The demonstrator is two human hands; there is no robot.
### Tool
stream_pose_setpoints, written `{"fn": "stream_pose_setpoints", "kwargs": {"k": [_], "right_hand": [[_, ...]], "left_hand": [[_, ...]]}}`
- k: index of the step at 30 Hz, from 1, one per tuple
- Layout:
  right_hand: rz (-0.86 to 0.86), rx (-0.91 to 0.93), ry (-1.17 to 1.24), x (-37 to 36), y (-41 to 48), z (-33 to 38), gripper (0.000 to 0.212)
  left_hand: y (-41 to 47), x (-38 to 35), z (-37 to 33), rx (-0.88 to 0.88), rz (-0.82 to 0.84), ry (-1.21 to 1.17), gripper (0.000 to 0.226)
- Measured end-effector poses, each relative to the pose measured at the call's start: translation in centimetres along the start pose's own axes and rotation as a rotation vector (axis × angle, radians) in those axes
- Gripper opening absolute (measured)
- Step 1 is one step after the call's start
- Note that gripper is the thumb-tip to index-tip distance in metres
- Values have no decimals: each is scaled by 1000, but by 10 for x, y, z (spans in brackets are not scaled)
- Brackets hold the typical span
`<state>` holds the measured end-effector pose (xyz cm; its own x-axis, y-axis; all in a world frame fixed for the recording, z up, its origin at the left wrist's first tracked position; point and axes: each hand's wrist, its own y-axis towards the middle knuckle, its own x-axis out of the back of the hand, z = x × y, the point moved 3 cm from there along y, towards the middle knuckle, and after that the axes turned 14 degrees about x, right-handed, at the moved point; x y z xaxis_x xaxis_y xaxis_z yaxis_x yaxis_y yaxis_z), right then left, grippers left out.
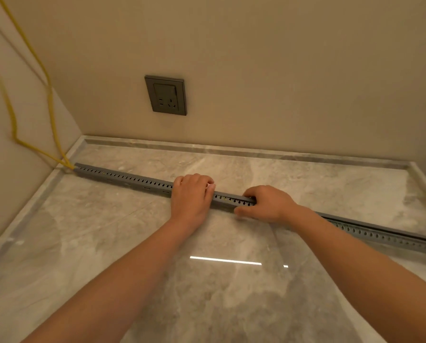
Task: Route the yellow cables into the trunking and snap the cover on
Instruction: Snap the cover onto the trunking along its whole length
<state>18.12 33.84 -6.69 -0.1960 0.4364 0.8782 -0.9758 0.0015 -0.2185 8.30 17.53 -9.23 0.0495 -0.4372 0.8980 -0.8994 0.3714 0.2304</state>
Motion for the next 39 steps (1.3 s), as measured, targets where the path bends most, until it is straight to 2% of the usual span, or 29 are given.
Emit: {"fn": "stream_pose_setpoints", "kwargs": {"k": [2,3,4,7,9,11,14,17,21,25,28,32,36,39], "right_hand": [[20,-3,128,-1,-6,0,27],[25,0,177,-2,-8,1,27],[25,6,197,-3,-10,2,27],[-14,64,129,-2,-14,4,19],[-81,104,66,3,-14,5,16],[-136,128,25,7,-13,5,17],[-117,131,120,6,-12,-4,23],[-43,157,248,13,-16,-21,32],[31,242,355,28,-23,-31,29],[0,131,391,29,-27,-46,33],[104,101,400,27,-35,-58,35],[51,189,343,26,-37,-60,29],[57,233,270,27,-32,-68,34],[99,205,334,28,-33,-72,36]], "left_hand": [[-17,10,-5,105,-75,-226,9],[-26,14,-7,192,-59,-370,10],[-35,15,-11,310,12,-521,15],[-57,3,-25,676,368,-870,27],[-63,-8,-37,829,582,-1036,30],[-65,-17,-53,917,710,-1239,32],[-68,-29,-72,1003,694,-1548,34],[-71,-40,-82,1084,501,-1742,32],[-73,-49,-97,1106,235,-1699,30],[-71,-52,-102,1148,36,-1732,23],[-68,-50,-103,1179,-45,-1801,21],[-69,-51,-113,1155,31,-1847,22],[-86,-58,-136,1030,289,-1675,17],[-90,-62,-142,1007,272,-1626,25]]}}
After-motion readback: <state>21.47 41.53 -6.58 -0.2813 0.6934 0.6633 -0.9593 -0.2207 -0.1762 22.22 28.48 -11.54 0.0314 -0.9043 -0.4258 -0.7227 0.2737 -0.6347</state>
